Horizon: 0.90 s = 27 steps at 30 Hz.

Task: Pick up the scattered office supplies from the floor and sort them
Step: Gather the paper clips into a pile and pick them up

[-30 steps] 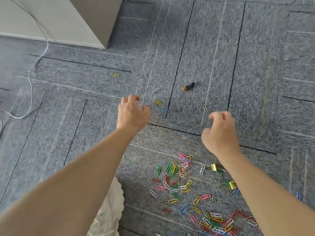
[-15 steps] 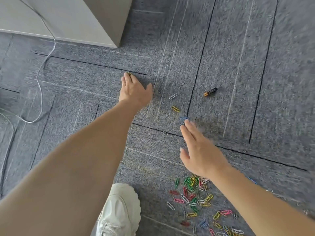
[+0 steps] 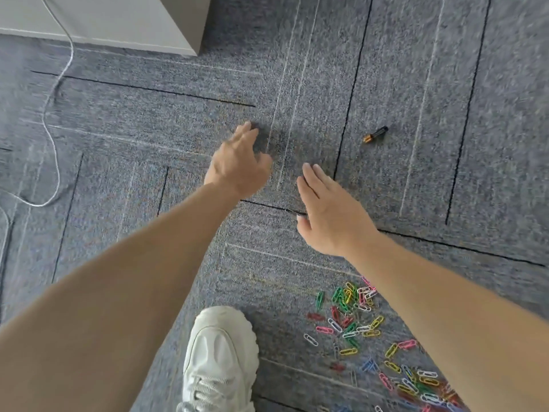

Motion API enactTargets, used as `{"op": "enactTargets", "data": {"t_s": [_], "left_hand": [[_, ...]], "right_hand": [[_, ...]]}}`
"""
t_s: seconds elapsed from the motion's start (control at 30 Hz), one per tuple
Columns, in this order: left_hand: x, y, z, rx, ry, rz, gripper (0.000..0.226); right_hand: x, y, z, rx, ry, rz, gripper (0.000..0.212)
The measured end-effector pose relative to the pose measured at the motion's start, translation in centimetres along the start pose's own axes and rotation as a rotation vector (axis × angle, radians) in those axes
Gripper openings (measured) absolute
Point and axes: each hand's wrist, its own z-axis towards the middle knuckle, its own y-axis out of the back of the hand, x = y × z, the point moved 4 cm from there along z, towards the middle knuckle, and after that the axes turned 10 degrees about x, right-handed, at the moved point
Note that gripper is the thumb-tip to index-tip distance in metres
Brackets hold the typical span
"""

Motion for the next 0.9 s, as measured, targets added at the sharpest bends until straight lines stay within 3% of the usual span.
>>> {"op": "enactTargets", "data": {"t_s": [0.23,0.4,0.5,0.57,0.63,0.8,0.9], "left_hand": [[-3.5,-10.1,-11.4,0.174,-0.305,0.11,0.065],[-5.2,-13.2,-16.0,0.212,-0.541,0.089,0.058],[-5.3,-11.5,-15.0,0.08,-0.368,0.01,0.058],[-5.1,-11.0,-14.5,0.065,-0.152,0.007,0.063],[-5.5,-11.4,-15.1,0.089,-0.064,0.018,0.064],[-8.2,-15.9,-20.8,0.221,-0.312,-0.062,0.063],[-7.8,-16.8,-22.1,0.132,-0.446,-0.007,0.06]], "right_hand": [[-2.2,-6.3,-7.4,-0.061,0.113,0.045,0.064],[-3.7,-5.8,-10.1,-0.176,0.116,0.069,0.05],[-4.8,-3.5,-8.3,-0.225,-0.061,0.082,0.056],[-4.6,-3.2,-7.6,-0.178,-0.11,0.111,0.057],[-3.7,-4.3,-8.5,-0.146,-0.11,0.134,0.056],[-1.4,-10.8,-15.6,-0.057,0.061,0.115,0.061],[-2.8,-12.9,-18.9,-0.145,0.083,0.13,0.058]]}}
